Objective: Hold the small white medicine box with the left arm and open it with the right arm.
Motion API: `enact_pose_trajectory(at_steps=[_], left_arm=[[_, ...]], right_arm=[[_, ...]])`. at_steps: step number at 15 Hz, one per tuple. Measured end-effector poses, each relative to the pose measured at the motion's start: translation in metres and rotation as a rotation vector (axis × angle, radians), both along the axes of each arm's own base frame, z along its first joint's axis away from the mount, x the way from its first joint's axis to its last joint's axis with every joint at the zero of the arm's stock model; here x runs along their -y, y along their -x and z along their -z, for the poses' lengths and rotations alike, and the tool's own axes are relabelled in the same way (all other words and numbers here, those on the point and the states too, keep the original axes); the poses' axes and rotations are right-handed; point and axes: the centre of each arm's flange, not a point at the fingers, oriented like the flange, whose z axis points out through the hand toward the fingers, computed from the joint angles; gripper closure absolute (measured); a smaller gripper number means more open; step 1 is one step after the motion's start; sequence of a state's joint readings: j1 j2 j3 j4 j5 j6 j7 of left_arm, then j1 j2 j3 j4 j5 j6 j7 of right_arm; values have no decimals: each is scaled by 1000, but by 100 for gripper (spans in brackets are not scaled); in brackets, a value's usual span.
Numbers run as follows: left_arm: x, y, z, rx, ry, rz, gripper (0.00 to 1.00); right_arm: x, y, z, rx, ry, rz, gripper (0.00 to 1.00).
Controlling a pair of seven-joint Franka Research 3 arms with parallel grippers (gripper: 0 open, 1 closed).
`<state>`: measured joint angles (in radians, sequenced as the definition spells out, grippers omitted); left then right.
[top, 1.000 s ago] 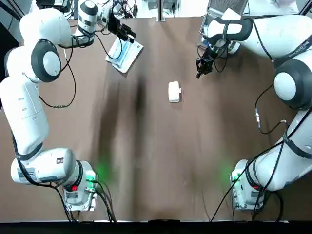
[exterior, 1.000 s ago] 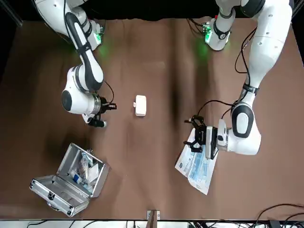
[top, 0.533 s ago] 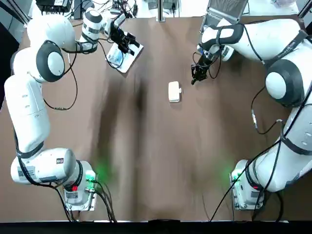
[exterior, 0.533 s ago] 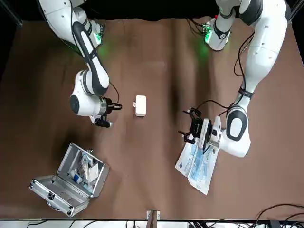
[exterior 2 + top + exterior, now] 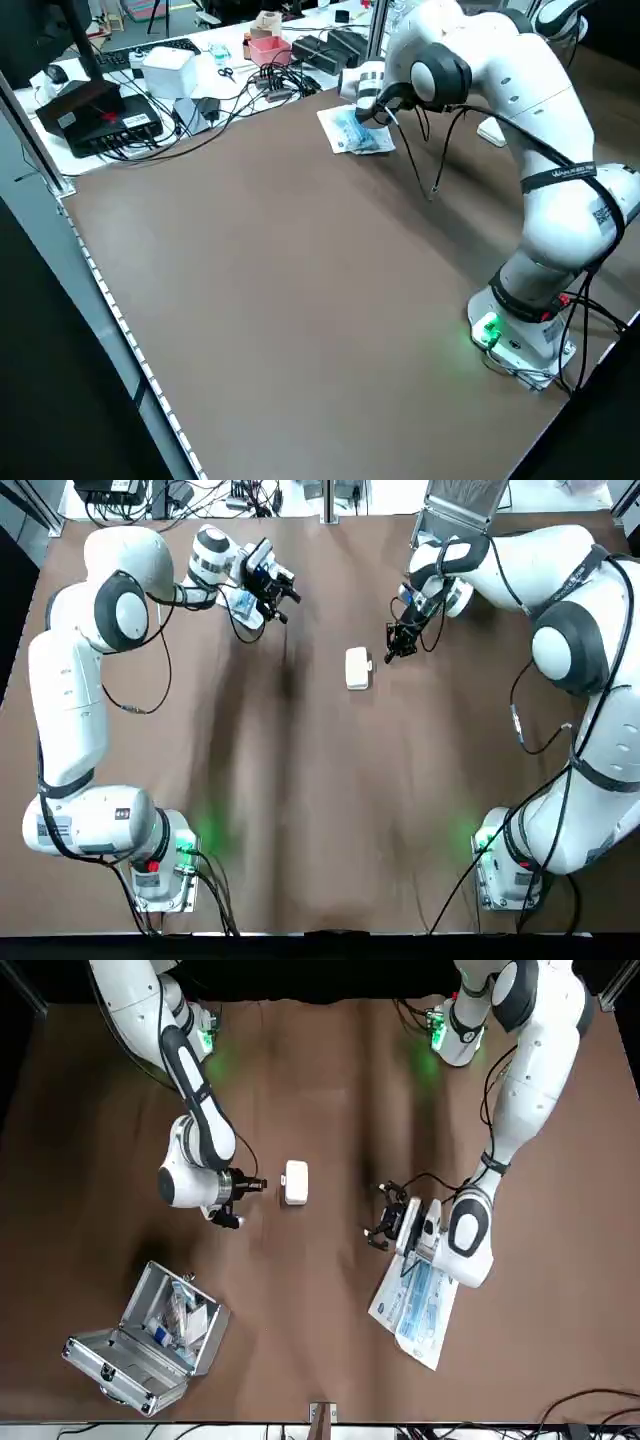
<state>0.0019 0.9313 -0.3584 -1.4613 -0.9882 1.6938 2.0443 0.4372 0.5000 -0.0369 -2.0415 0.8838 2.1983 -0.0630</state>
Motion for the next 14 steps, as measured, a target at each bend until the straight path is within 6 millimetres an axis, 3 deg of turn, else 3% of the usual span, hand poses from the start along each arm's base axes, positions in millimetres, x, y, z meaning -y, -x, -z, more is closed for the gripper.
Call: enact_pose_trajectory(at_steps=[8,14], left_arm=[[32,7,19,140,95,-20,0],[91,37,62,221,121,18,0]], right_arm=[[-4,6,16,-36,-24,23,99],[-12,6,13,-17,-36,-4,99]])
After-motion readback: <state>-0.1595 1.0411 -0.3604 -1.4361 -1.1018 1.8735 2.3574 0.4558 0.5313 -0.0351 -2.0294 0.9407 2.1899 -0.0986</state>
